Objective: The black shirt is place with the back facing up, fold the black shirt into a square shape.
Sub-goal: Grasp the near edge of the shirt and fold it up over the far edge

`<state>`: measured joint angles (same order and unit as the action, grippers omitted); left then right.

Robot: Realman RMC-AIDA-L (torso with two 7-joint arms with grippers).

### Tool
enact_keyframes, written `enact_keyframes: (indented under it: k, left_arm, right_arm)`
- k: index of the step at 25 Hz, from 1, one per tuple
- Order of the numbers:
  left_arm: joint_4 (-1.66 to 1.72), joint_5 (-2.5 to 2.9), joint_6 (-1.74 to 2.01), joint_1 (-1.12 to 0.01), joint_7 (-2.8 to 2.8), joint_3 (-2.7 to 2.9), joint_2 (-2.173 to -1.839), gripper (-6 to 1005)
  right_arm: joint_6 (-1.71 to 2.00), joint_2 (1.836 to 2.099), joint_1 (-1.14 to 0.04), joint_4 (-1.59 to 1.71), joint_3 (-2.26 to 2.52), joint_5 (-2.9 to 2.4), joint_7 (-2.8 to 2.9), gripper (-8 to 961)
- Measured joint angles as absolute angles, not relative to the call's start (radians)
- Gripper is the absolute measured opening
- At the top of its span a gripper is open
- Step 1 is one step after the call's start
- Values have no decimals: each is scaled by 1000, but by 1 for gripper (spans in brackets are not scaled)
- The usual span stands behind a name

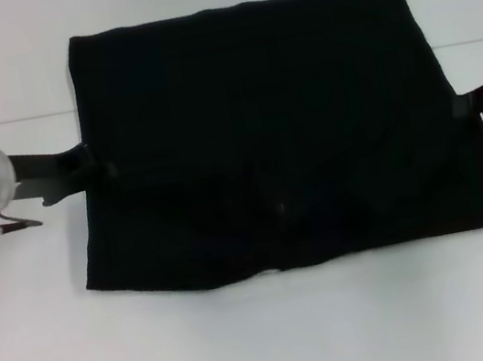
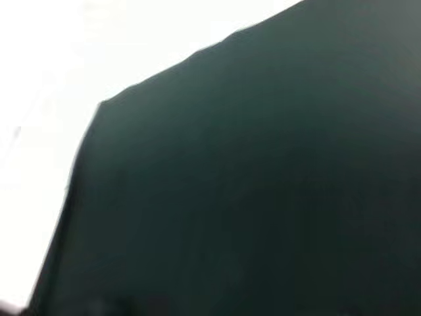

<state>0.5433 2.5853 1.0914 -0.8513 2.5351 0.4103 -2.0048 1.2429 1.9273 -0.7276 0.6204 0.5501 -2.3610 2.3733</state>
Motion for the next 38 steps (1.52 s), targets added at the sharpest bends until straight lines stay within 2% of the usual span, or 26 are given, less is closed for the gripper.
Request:
enact_keyframes:
  k: [2,6,12,18,25,38]
  left_arm:
    - [544,2586,1035,-854,2555,462,-2026,134]
    - [559,2573,1024,-853,2556,510,-2041,138]
    - [625,2475,989,-850,2557,512,-2045,144]
    - [505,2467,851,-932,2553,561,-2017,150]
    - [478,2472,705,-942,2561,641,-2048,157]
    - [516,2460,678,-941,2568,649,-2059,170]
  right_arm:
    - [1118,1939,-743,565,563,-2364,2370,97]
    - [996,1956,-761,505,608,-2365,2369,100]
    - [951,1963,-770,544,603,-2317,2367,105]
    - [739,1979,-808,499,664,-2301,2347,109]
    - [508,2016,-857,416,799,-2302,2345,115]
    - [508,1996,-904,433,803,-2290,2359,125]
